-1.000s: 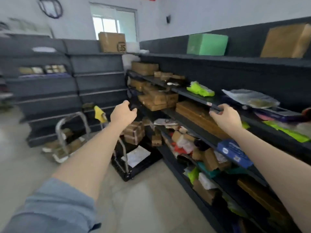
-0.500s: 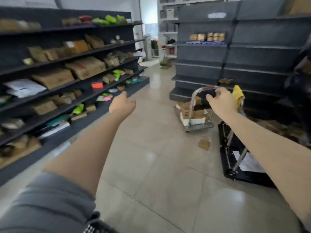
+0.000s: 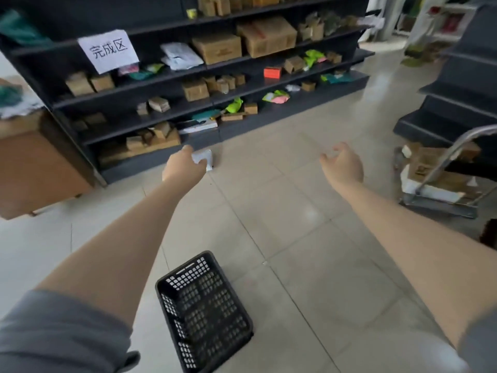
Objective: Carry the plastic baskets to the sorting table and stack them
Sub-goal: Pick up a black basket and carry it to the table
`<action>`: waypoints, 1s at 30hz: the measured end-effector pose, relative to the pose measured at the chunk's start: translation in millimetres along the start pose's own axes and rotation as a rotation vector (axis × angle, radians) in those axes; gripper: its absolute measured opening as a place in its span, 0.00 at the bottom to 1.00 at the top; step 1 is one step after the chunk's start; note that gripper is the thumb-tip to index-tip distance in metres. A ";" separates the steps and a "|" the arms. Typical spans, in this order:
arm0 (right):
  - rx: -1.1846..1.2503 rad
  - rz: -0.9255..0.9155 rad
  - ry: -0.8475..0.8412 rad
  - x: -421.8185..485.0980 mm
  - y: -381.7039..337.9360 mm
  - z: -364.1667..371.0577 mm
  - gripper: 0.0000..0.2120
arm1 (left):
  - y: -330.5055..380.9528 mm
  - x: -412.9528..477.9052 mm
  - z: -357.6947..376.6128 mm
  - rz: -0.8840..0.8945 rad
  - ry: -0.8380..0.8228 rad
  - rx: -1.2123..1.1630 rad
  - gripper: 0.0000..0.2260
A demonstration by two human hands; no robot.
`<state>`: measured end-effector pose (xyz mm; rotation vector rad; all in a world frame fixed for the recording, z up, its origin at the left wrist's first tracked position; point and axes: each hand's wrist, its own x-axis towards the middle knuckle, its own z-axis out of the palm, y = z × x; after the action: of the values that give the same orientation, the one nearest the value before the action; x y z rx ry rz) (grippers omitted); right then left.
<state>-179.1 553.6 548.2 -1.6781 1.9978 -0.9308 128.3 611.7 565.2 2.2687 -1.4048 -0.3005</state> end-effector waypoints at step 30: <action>-0.017 0.534 0.122 -150.8 9.8 188.4 0.23 | -143.9 93.1 101.2 0.241 -0.453 0.105 0.23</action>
<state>-29.1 653.1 387.1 -1.0196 2.3636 -0.8283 243.0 557.0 411.9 2.1649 -1.9398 -0.7088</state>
